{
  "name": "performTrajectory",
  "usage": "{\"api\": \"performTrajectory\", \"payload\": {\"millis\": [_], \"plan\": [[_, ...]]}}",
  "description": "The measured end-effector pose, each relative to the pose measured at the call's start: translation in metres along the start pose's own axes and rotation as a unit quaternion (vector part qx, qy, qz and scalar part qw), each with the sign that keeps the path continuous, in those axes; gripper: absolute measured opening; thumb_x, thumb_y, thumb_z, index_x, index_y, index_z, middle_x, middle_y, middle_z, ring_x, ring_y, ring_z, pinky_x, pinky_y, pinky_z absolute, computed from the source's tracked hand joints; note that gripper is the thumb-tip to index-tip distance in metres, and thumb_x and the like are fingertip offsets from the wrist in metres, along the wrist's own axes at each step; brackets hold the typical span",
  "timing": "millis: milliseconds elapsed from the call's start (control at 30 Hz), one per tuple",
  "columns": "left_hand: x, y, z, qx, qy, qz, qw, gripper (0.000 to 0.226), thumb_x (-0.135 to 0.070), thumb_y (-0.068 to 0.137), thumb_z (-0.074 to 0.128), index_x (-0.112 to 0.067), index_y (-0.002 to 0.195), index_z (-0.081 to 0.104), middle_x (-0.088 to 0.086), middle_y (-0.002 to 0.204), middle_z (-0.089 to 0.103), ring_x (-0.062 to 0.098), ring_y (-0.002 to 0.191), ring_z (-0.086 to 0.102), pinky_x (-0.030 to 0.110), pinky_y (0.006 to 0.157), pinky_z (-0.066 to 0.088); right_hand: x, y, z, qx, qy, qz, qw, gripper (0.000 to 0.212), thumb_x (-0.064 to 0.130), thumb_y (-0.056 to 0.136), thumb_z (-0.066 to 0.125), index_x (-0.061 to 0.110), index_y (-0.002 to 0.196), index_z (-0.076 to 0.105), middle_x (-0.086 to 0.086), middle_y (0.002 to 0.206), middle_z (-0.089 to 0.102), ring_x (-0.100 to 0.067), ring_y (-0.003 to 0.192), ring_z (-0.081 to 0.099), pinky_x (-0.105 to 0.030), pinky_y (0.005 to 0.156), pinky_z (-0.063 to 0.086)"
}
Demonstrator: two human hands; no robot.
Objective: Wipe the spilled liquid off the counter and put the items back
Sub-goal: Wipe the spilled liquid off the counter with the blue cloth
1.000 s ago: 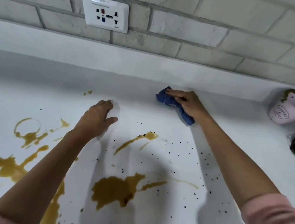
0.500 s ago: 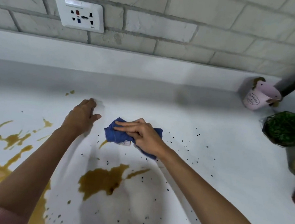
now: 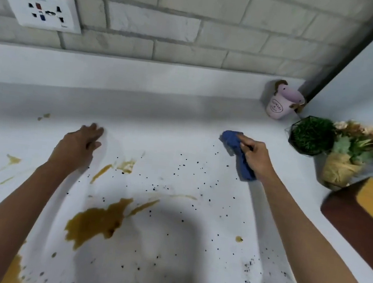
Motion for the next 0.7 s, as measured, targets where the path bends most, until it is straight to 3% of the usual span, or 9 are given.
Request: {"api": "performTrajectory", "payload": {"millis": [33, 100, 133, 200, 267, 367, 533, 633, 700], "plan": [[0.001, 0.001, 0.001, 0.001, 0.002, 0.0, 1.0, 0.042, -0.005, 0.088, 0.06, -0.009, 0.13, 0.055, 0.013, 0.142, 0.047, 0.031, 0.134, 0.041, 0.042, 0.113, 0.03, -0.007, -0.003, 0.004, -0.007, -0.053, -0.023, 0.998, 0.039, -0.011, 0.092, 0.042, -0.002, 0.128, 0.053, -0.016, 0.139, 0.049, -0.025, 0.128, 0.048, -0.006, 0.103, 0.03], [0.004, 0.003, 0.001, 0.009, 0.013, -0.004, 1.0, 0.042, -0.008, 0.089, 0.06, -0.012, 0.13, 0.055, 0.013, 0.141, 0.048, 0.031, 0.134, 0.041, 0.043, 0.113, 0.031, -0.01, -0.004, 0.016, -0.017, -0.156, -0.083, 0.984, 0.04, -0.008, 0.093, 0.042, -0.001, 0.132, 0.049, -0.018, 0.143, 0.044, -0.032, 0.125, 0.049, -0.018, 0.107, 0.034], [0.005, 0.005, 0.001, 0.013, 0.017, -0.008, 1.0, 0.042, -0.009, 0.089, 0.06, -0.013, 0.131, 0.055, 0.013, 0.141, 0.048, 0.031, 0.134, 0.041, 0.043, 0.113, 0.031, -0.008, -0.003, 0.022, -0.02, -0.188, -0.097, 0.977, 0.041, -0.005, 0.094, 0.042, 0.001, 0.134, 0.048, -0.016, 0.145, 0.042, -0.034, 0.125, 0.048, -0.026, 0.108, 0.033], [0.007, 0.006, 0.002, 0.014, 0.019, -0.012, 1.0, 0.042, -0.01, 0.089, 0.059, -0.015, 0.131, 0.054, 0.012, 0.142, 0.048, 0.03, 0.136, 0.039, 0.043, 0.113, 0.03, 0.003, -0.003, 0.039, -0.024, -0.202, -0.105, 0.974, 0.042, -0.003, 0.094, 0.041, 0.004, 0.136, 0.046, -0.012, 0.146, 0.042, -0.035, 0.122, 0.046, -0.024, 0.106, 0.031], [0.007, 0.005, 0.004, 0.01, 0.013, -0.013, 1.0, 0.042, -0.011, 0.09, 0.059, -0.017, 0.131, 0.054, 0.009, 0.144, 0.047, 0.025, 0.139, 0.035, 0.041, 0.113, 0.028, 0.02, -0.01, 0.064, -0.014, -0.191, -0.122, 0.974, 0.046, -0.006, 0.092, 0.042, 0.007, 0.136, 0.047, -0.008, 0.146, 0.042, -0.032, 0.117, 0.044, -0.018, 0.1, 0.027], [0.007, 0.005, 0.004, 0.008, 0.002, -0.026, 1.0, 0.042, -0.011, 0.09, 0.058, -0.019, 0.131, 0.055, 0.007, 0.144, 0.047, 0.023, 0.14, 0.033, 0.039, 0.113, 0.027, 0.052, -0.026, 0.108, 0.02, -0.17, -0.174, 0.97, 0.054, -0.014, 0.086, 0.041, 0.007, 0.135, 0.048, -0.008, 0.146, 0.043, -0.032, 0.111, 0.043, -0.027, 0.1, 0.033], [0.004, 0.004, 0.0, 0.021, 0.005, -0.033, 0.999, 0.041, -0.013, 0.092, 0.057, -0.019, 0.132, 0.053, 0.007, 0.145, 0.045, 0.024, 0.14, 0.032, 0.039, 0.113, 0.027, 0.089, -0.061, 0.162, 0.079, -0.132, -0.207, 0.966, 0.066, -0.02, 0.081, 0.043, 0.012, 0.139, 0.045, -0.003, 0.149, 0.039, -0.028, 0.109, 0.04, -0.024, 0.103, 0.031], [0.002, 0.003, 0.0, 0.035, 0.023, -0.029, 0.999, 0.043, -0.015, 0.093, 0.054, -0.02, 0.136, 0.049, 0.006, 0.148, 0.04, 0.024, 0.142, 0.029, 0.037, 0.114, 0.024, 0.109, -0.087, 0.179, 0.136, -0.106, -0.231, 0.957, 0.058, -0.016, 0.086, 0.044, 0.01, 0.138, 0.045, -0.006, 0.149, 0.039, -0.025, 0.111, 0.037, -0.018, 0.098, 0.025], [0.001, 0.004, -0.001, 0.042, 0.026, -0.025, 0.998, 0.045, -0.015, 0.093, 0.054, -0.019, 0.137, 0.047, 0.005, 0.15, 0.037, 0.022, 0.143, 0.026, 0.035, 0.116, 0.021, 0.123, -0.098, 0.178, 0.177, -0.021, -0.2, 0.963, 0.046, -0.012, 0.091, 0.043, 0.003, 0.135, 0.047, -0.012, 0.146, 0.042, -0.019, 0.125, 0.038, -0.015, 0.102, 0.026]]}}
Point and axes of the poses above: each hand's wrist, its own y-axis towards the middle knuckle, its own z-axis out of the palm, x = y × z, the point moved 2 cm from there along y, towards the middle knuckle
